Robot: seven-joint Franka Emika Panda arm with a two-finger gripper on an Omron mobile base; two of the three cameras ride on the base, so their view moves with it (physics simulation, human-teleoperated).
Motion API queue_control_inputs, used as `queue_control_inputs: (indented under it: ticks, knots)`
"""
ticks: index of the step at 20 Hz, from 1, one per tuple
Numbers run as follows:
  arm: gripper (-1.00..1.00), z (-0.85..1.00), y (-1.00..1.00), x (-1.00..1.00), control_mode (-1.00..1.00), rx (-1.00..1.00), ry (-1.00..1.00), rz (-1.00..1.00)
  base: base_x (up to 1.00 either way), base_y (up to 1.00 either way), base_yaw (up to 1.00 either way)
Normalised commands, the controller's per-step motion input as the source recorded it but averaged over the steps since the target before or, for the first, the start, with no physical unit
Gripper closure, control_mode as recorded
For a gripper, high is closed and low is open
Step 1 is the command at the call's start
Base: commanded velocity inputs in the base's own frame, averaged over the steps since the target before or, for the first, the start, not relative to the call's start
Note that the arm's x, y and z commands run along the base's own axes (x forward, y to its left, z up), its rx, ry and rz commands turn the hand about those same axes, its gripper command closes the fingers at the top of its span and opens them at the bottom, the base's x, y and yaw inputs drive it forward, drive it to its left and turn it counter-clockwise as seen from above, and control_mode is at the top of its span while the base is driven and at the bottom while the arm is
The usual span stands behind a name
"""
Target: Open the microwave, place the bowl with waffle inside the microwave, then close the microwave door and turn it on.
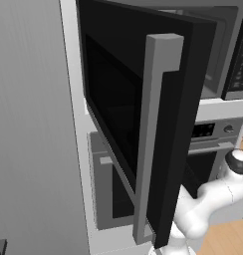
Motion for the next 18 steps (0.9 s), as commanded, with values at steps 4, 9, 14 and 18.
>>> queue_control_inputs:
  ticks: [4,9,14,18]
  knots:
    - [1.00,-0.30,-0.01,0.00,-1.00,0.01,0.02,0.00,0.00,0.00,0.00]
    - [1.00,-0.12,-0.05,-0.12,-1.00,0.00,0.00,0.00,0.00,0.00,0.00]
    - [1.00,0.05,-0.48,-0.61,-1.00,0.00,-0.01,0.00,0.00,0.00,0.00]
    - [1.00,0.21,-0.57,-0.83,-1.00,0.00,-0.05,0.00,0.00,0.00,0.00]
